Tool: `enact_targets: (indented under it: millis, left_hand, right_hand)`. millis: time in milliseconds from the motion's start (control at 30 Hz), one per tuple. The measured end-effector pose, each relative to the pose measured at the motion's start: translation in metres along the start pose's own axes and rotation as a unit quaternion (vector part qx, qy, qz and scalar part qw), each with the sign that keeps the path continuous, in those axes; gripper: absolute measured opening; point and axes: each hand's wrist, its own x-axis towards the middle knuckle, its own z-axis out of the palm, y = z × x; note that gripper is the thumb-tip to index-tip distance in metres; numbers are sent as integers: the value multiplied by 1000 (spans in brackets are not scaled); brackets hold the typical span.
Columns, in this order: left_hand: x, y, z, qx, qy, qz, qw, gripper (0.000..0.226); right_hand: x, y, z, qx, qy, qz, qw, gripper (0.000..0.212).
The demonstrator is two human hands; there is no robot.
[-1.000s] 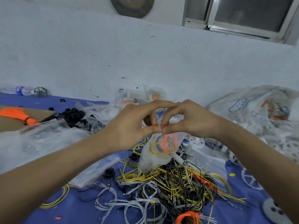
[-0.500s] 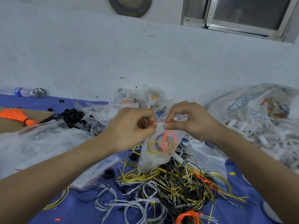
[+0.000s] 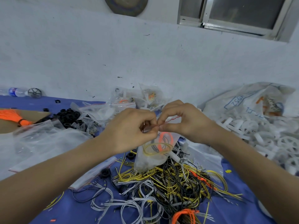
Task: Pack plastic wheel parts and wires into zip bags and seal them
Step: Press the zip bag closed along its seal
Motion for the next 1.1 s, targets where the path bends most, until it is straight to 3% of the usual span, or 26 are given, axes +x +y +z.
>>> enact_targets:
  millis: [300,633,833,1100]
  left_hand:
    - [1,-3,-2,-10,6,0,1000,17]
    - [3,-4,4,-20,-13,-30,999,16]
    - [10,0,3,20,-38,-35,998,17]
    - [13,6,1,42,-61,-55,996,17]
  right_hand:
    - [-5,10,-7,-27,51,11,998,6]
    - [-5,16,-11,-45,45,31,997,12]
    - [0,11,-3,-70,33,-2,997,7]
    - [-3,14,-7,-38,23,9,999,7]
